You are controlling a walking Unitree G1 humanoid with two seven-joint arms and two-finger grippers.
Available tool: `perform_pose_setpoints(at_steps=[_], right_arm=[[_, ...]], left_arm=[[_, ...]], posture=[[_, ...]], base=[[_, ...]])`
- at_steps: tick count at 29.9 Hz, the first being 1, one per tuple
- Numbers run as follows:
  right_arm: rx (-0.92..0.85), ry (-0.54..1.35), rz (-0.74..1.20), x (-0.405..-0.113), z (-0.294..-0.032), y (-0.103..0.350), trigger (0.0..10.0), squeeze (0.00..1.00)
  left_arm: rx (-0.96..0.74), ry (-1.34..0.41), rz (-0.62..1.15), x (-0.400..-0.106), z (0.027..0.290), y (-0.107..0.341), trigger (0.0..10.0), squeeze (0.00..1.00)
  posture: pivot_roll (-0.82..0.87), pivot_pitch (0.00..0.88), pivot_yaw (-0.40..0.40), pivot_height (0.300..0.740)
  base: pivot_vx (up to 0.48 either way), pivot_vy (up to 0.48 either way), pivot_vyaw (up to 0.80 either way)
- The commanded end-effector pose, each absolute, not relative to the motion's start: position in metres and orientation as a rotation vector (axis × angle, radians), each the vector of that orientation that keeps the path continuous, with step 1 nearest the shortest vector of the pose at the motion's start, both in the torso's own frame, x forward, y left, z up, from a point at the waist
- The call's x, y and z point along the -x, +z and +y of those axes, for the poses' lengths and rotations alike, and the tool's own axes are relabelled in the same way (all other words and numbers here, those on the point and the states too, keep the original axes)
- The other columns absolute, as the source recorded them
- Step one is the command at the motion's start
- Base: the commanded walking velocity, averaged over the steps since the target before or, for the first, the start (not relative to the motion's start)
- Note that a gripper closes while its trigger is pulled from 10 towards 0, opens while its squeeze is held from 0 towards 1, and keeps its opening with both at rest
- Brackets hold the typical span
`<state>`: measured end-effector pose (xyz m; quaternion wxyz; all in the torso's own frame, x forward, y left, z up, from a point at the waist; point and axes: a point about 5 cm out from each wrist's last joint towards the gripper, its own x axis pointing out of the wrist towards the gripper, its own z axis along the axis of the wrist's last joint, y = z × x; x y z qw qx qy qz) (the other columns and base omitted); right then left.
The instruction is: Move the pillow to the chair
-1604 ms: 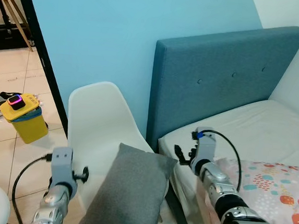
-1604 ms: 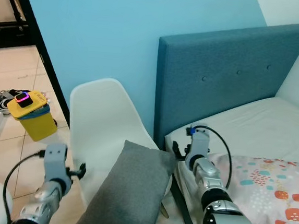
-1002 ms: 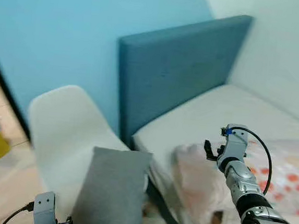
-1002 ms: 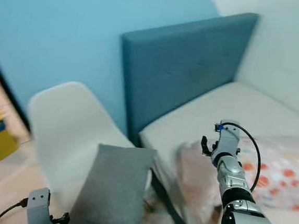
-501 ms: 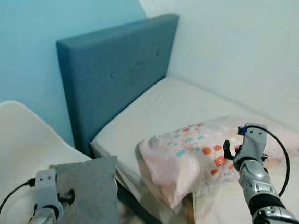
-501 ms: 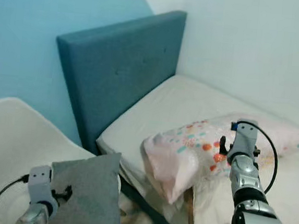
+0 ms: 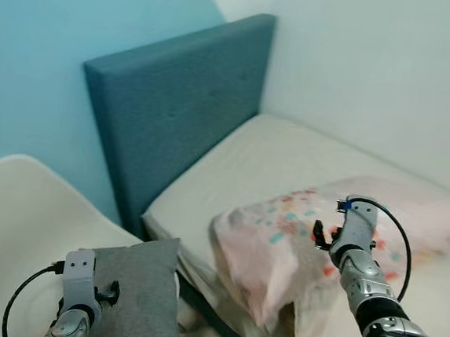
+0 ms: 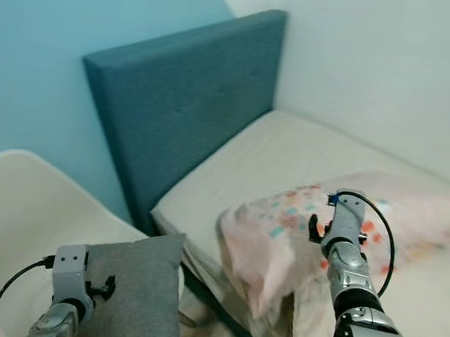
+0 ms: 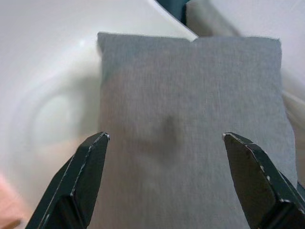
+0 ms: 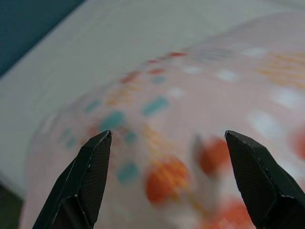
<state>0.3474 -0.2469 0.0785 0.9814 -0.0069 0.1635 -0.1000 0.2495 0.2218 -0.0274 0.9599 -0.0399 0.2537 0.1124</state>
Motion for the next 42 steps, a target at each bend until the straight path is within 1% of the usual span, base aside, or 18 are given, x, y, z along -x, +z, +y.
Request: perform_pose_setpoints(at_steps=[1,5,9,12,19,24,25,27,29,30,31,33,34,36,37,42], right_arm=[[-0.005,-0.215,0.354,-0.347,-0.247,0.077,10.0,0.00],[-0.006,-0.251,0.387,-0.343,-0.250,0.071,10.0,0.00],[-0.013,-0.302,0.404,-0.339,-0.258,0.068,10.0,0.00],[0.032,-0.338,0.380,-0.337,-0.271,0.073,10.0,0.00],[0.073,-0.378,0.373,-0.336,-0.283,0.081,10.0,0.00],[0.023,-0.492,0.405,-0.330,-0.301,0.082,10.0,0.00],[0.023,-0.492,0.405,-0.330,-0.301,0.082,10.0,0.00],[-0.028,-0.538,0.404,-0.326,-0.308,0.083,10.0,0.00],[-0.082,-0.541,0.377,-0.325,-0.309,0.083,10.0,0.00],[-0.082,-0.541,0.377,-0.325,-0.309,0.083,10.0,0.00],[-0.220,-0.530,0.337,-0.326,-0.306,0.082,10.0,0.00],[-0.346,-0.519,0.305,-0.327,-0.303,0.080,10.0,0.00],[-0.448,-0.531,0.295,-0.325,-0.302,0.077,10.0,0.00],[-0.564,-0.575,0.329,-0.317,-0.302,0.064,10.0,0.00],[-0.595,-0.594,0.346,-0.314,-0.301,0.059,10.0,0.00],[-0.591,-0.650,0.419,-0.302,-0.302,0.043,10.0,0.00]], left_arm=[[0.083,0.219,0.532,-0.245,0.220,-0.032,10.0,0.00],[0.084,0.221,0.534,-0.244,0.219,-0.033,10.0,0.00],[0.098,0.232,0.538,-0.242,0.218,-0.034,10.0,0.00],[0.096,0.240,0.540,-0.241,0.219,-0.035,10.0,0.00],[0.096,0.241,0.535,-0.242,0.219,-0.034,10.0,0.00],[0.103,0.227,0.520,-0.246,0.216,-0.032,10.0,0.00],[0.103,0.227,0.520,-0.246,0.216,-0.032,10.0,0.00],[0.101,0.207,0.503,-0.248,0.214,-0.030,10.0,0.00],[0.095,0.188,0.493,-0.250,0.212,-0.028,10.0,0.00],[0.095,0.188,0.493,-0.250,0.212,-0.028,10.0,0.00],[0.090,0.166,0.481,-0.253,0.209,-0.026,10.0,0.00],[0.086,0.150,0.471,-0.255,0.207,-0.025,10.0,0.00],[0.075,0.136,0.461,-0.257,0.206,-0.023,10.0,0.00],[0.056,0.112,0.436,-0.262,0.204,-0.018,10.0,0.00],[0.049,0.104,0.425,-0.264,0.204,-0.016,10.0,0.00],[0.040,0.088,0.389,-0.270,0.204,-0.009,10.0,0.00]], posture=[[-0.23,0.025,0.013,0.740],[-0.22,0.031,0.012,0.740],[-0.22,0.035,0.014,0.740],[-0.23,0.042,0.015,0.740],[-0.23,0.046,0.015,0.740],[-0.24,0.045,0.011,0.740],[-0.24,0.045,0.011,0.740],[-0.24,0.046,0.009,0.740],[-0.25,0.048,0.013,0.740],[-0.25,0.048,0.013,0.740],[-0.25,0.048,0.015,0.740],[-0.25,0.048,0.015,0.740],[-0.25,0.047,0.015,0.740],[-0.25,0.047,0.015,0.740],[-0.24,0.047,0.015,0.740],[-0.24,0.047,0.017,0.736]], base=[[0.000,-0.480,0.00],[0.000,-0.480,0.00],[0.000,0.000,0.00],[0.000,0.000,0.00],[0.000,0.000,0.00],[0.000,0.000,0.00],[0.000,0.000,0.00],[0.000,0.000,0.00],[0.000,0.000,0.00],[0.000,0.000,0.00],[0.000,0.000,0.00],[0.000,0.000,0.00],[0.000,0.000,0.00],[0.000,0.000,-0.25],[0.000,0.000,-0.49],[0.000,0.000,-0.48]])
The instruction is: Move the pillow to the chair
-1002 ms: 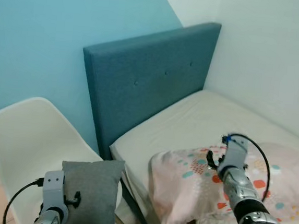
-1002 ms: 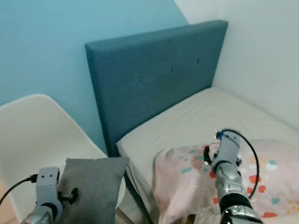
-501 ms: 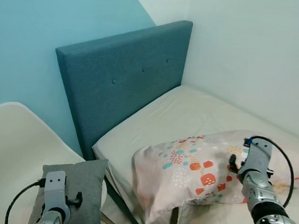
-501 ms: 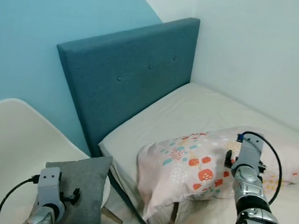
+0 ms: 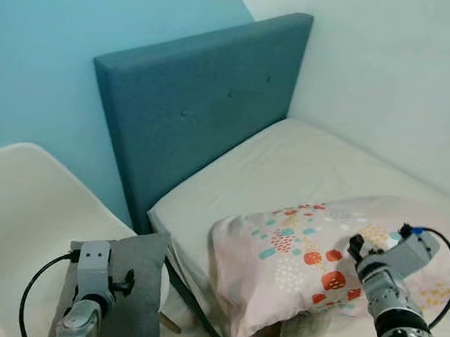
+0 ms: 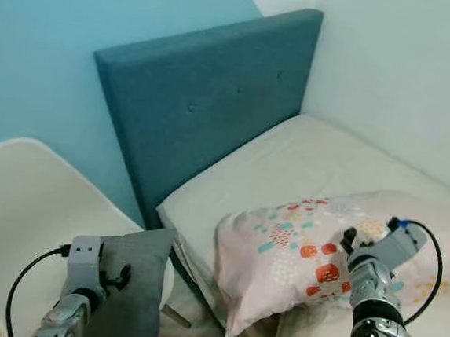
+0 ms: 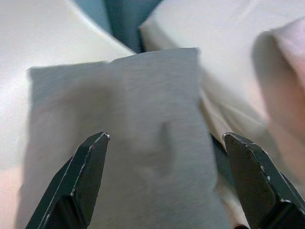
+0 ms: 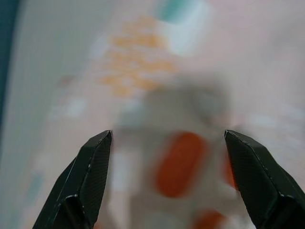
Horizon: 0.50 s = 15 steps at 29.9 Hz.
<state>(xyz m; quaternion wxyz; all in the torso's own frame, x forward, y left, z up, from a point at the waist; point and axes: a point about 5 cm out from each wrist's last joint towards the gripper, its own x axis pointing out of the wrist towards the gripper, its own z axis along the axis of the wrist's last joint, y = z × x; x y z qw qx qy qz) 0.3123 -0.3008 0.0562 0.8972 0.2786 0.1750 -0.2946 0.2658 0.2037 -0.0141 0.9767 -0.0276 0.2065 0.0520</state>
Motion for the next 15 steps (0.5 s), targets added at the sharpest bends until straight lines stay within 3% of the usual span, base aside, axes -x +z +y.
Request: perform_pose_setpoints(at_steps=[1,8,15], right_arm=[[-0.576,-0.668,0.434,-0.2986,-0.3028,0.0401,10.0,0.00],[-0.574,-0.685,0.426,-0.2940,-0.3066,0.0375,10.0,0.00],[-0.714,-0.607,0.342,-0.2999,-0.2984,0.0396,10.0,0.00]], left_arm=[[0.039,0.085,0.379,-0.2716,0.2049,-0.0072,10.0,0.00],[0.034,0.082,0.355,-0.2758,0.2082,-0.0017,10.0,0.00],[0.032,0.082,0.333,-0.2786,0.2088,0.0023,10.0,0.00]], posture=[[-0.24,0.050,0.019,0.732],[-0.24,0.052,0.022,0.728],[-0.23,0.057,0.024,0.728]], base=[[0.000,0.000,-0.47],[0.000,0.000,0.00],[0.000,0.000,0.00]])
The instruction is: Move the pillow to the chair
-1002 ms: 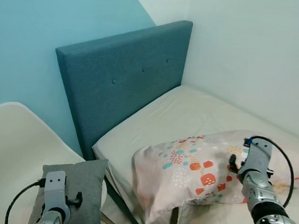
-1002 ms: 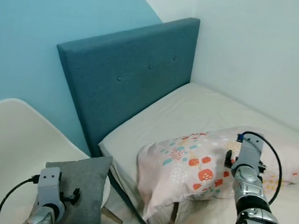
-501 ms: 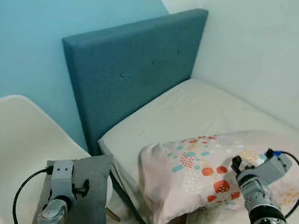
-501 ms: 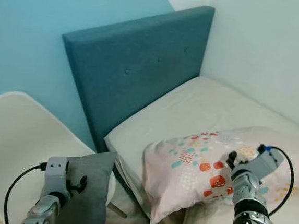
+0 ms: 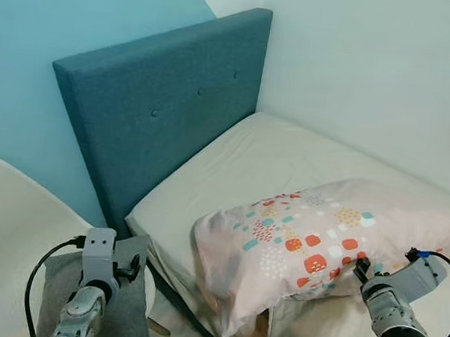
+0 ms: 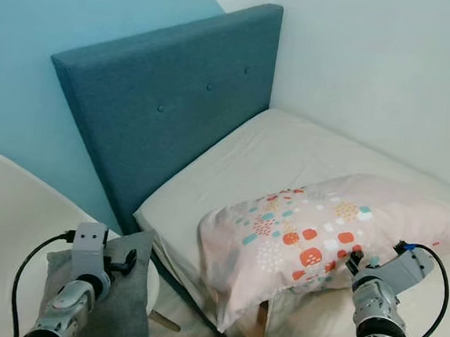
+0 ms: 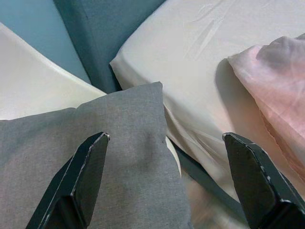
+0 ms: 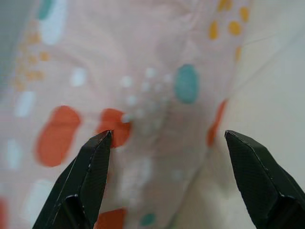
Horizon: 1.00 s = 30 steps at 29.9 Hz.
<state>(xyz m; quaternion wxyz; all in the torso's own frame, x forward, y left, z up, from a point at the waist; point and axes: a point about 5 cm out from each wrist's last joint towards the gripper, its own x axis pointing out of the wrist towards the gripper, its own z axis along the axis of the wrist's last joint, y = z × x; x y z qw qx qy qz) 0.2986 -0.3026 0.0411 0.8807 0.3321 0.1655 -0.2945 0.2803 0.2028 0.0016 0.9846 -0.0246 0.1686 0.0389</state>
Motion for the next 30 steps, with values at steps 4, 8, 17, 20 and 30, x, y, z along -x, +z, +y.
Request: perform_pose_setpoints(at_steps=[4,8,17,20,30], right_arm=[[-0.936,-0.467,0.206,-0.309,-0.289,0.047,10.0,0.00],[-0.964,-0.482,0.209,-0.306,-0.289,0.043,10.0,0.00],[-0.995,-0.518,0.208,-0.297,-0.293,0.034,10.0,0.00],[-0.998,-0.513,0.195,-0.296,-0.294,0.035,10.0,0.00],[-1.041,-0.458,0.089,-0.303,-0.305,0.051,10.0,0.00]], left_arm=[[0.019,0.068,0.310,-0.281,0.209,0.007,10.0,0.00],[0.013,0.066,0.296,-0.282,0.211,0.009,10.0,0.00],[-0.043,0.053,0.247,-0.280,0.221,0.018,10.0,0.00],[-0.067,0.055,0.221,-0.279,0.227,0.024,10.0,0.00],[-0.165,0.085,0.039,-0.284,0.254,0.081,10.0,0.00]], posture=[[-0.22,0.063,0.030,0.728],[-0.21,0.071,0.033,0.728],[-0.18,0.121,0.052,0.728],[-0.17,0.149,0.061,0.728],[-0.13,0.287,0.108,0.728]], base=[[0.000,0.000,0.00],[0.000,0.000,0.00],[0.000,0.000,0.00],[0.000,0.000,0.00],[0.000,0.000,0.00]])
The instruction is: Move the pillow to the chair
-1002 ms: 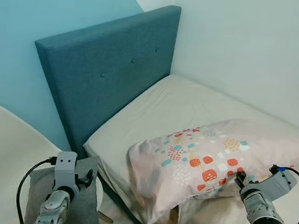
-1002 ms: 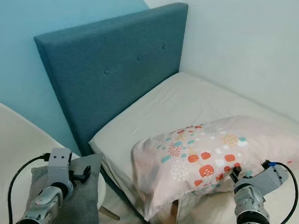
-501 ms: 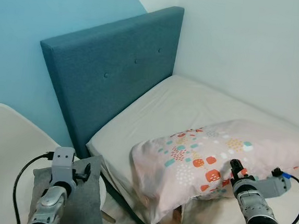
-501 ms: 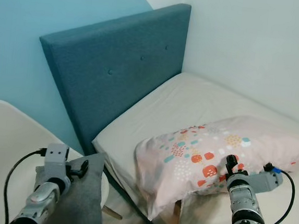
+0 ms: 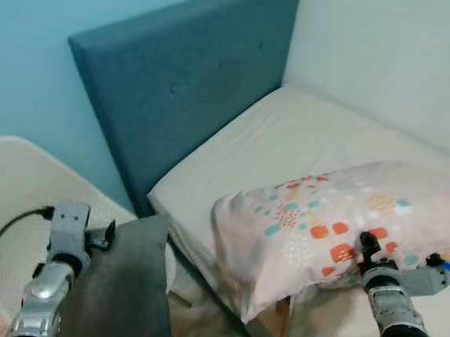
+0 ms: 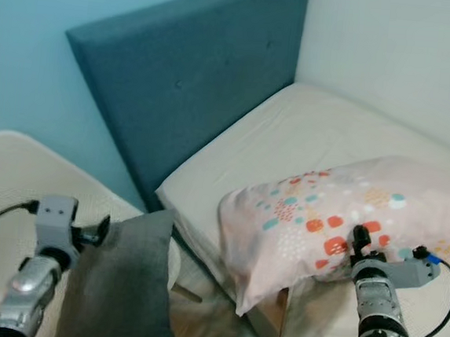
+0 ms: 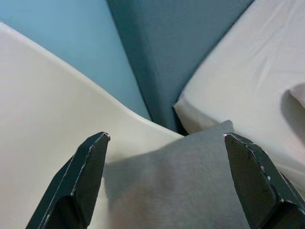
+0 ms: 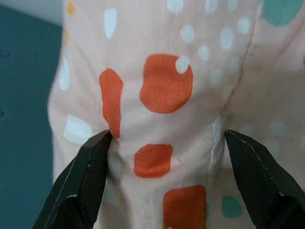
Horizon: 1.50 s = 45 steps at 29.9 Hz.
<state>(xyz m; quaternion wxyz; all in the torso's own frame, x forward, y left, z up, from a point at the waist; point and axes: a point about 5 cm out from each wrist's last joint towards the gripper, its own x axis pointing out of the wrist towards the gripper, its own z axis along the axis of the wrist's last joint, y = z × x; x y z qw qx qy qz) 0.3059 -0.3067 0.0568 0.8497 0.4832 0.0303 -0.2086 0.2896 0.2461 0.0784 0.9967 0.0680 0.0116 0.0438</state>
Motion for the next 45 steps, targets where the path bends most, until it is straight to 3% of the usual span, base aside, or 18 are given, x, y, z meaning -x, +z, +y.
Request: perform_pose_setpoints(at_steps=[1,12,13,14,15,30,40,45], right_arm=[[-1.041,-0.458,0.089,-0.303,-0.305,0.051,10.0,0.00],[-1.121,-0.360,0.062,-0.323,-0.286,0.064,10.0,0.00],[-1.124,-0.355,0.041,-0.327,-0.284,0.068,2.8,0.00],[-1.124,-0.355,0.041,-0.327,-0.284,0.068,2.8,0.00],[-1.126,-0.336,0.027,-0.331,-0.280,0.072,0.0,0.00],[-1.036,-0.222,-0.024,-0.346,-0.276,0.095,0.0,0.00],[-0.962,-0.219,-0.110,-0.351,-0.291,0.118,0.0,0.00],[-0.929,-0.120,-0.202,-0.366,-0.287,0.151,0.0,0.00]], left_arm=[[-0.165,0.085,0.039,-0.284,0.254,0.081,10.0,0.00],[-0.247,0.033,-0.008,-0.274,0.252,0.106,10.0,0.00],[-0.253,0.035,-0.006,-0.272,0.253,0.109,10.0,0.00],[-0.253,0.035,-0.006,-0.272,0.253,0.109,10.0,0.00],[-0.255,0.041,-0.001,-0.270,0.254,0.112,10.0,0.00],[-0.218,0.047,0.038,-0.268,0.246,0.118,10.0,0.00],[-0.176,0.045,0.021,-0.284,0.235,0.118,10.0,0.00],[-0.150,0.055,-0.006,-0.293,0.231,0.124,10.0,0.00]], posture=[[-0.13,0.287,0.108,0.728],[-0.07,0.339,0.136,0.728],[-0.06,0.342,0.135,0.728],[-0.06,0.342,0.135,0.728],[-0.06,0.340,0.134,0.728],[-0.08,0.328,0.134,0.728],[-0.12,0.241,0.106,0.728],[-0.13,0.210,0.094,0.728]], base=[[0.000,0.000,0.00],[0.000,0.000,0.00],[0.000,0.000,0.00],[0.000,0.000,0.00],[0.000,0.000,0.00],[0.000,0.000,0.00],[0.000,0.000,0.00],[0.000,0.000,0.00]])
